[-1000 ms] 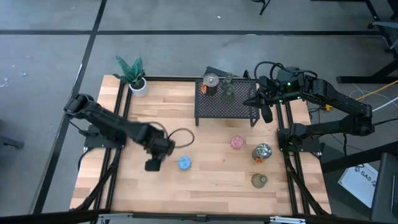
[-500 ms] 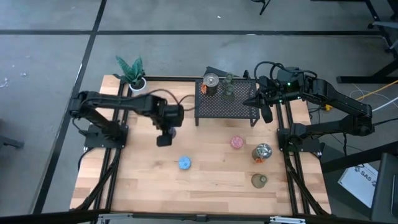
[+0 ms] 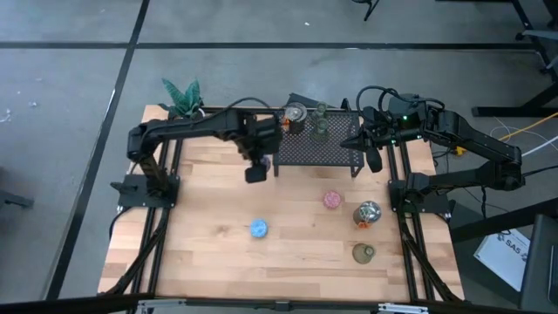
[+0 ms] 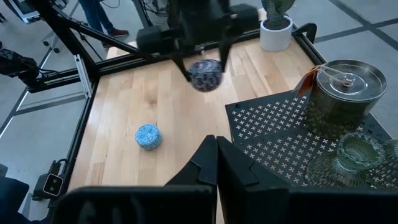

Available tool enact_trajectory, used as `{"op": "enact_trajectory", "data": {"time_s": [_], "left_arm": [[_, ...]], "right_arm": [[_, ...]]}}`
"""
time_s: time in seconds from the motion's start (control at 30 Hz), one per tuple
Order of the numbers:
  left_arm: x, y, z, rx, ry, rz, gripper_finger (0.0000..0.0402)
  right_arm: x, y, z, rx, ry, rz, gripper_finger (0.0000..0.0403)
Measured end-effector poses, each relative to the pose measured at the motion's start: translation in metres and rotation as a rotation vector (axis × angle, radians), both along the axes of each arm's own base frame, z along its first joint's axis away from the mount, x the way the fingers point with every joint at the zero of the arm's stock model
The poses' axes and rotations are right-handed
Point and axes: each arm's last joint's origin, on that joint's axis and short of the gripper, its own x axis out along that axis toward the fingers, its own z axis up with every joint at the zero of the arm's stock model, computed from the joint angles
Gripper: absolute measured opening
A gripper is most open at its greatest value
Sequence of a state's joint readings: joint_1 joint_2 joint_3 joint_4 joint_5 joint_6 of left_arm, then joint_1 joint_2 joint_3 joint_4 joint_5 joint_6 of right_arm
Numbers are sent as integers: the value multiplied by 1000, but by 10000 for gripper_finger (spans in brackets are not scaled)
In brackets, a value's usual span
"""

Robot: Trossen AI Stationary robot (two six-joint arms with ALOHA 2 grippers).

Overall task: Pick & Place candle stick holders
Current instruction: Put the red scented candle on the shelf

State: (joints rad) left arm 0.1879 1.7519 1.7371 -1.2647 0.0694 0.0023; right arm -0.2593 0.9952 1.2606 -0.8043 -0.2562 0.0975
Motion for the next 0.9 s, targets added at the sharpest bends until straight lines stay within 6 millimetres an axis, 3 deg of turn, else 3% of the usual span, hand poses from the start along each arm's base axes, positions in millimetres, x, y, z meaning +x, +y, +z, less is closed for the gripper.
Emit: {"op": "enact_trajectory", "data": {"time_s": [0.2,0.37,0.9], "left_arm": [[20,24,5,78,-40,58,304],[32,38,-4,92,-61,90,304],[50,48,-13,91,-156,145,304]], "right_arm": [[0,0,0,0,0,0,0],[0,0,0,0,0,0,0],[0,0,-1,-5,7,4,0]]}}
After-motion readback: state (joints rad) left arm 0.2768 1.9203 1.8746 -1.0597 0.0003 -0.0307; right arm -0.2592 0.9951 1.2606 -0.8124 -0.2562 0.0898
